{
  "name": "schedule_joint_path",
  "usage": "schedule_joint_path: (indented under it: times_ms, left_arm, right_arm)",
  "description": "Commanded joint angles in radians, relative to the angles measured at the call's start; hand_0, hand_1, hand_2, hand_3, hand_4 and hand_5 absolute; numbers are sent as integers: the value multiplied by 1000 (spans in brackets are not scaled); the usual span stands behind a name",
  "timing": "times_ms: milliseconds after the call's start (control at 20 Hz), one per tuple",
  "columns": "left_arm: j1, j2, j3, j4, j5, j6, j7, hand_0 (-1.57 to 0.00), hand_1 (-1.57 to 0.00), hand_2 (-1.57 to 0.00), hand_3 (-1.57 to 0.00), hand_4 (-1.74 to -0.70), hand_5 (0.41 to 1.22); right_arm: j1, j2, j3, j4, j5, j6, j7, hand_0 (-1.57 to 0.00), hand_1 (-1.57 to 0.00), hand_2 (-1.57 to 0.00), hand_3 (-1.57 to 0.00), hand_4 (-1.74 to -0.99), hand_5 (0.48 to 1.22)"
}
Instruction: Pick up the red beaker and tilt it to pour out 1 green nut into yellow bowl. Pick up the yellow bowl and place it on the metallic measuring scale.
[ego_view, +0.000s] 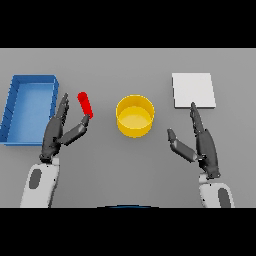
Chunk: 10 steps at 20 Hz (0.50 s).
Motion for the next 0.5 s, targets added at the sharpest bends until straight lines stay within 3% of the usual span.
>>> schedule_joint_path:
  times_ms: [0, 450]
  left_arm:
    - [-23, -8, 3, 43, -5, 6, -20, 1, 1, 1, 1, -1153, 638]
    - [-231, -13, 77, 348, 1, 37, -128, 1, 1, 1, 1, -1194, 631]
  right_arm:
    - [4, -8, -3, 4, -7, 10, -17, 1, 1, 1, 1, -1193, 658]
    - [19, 3, 3, -5, -2, 3, -9, 1, 1, 1, 1, -1247, 672]
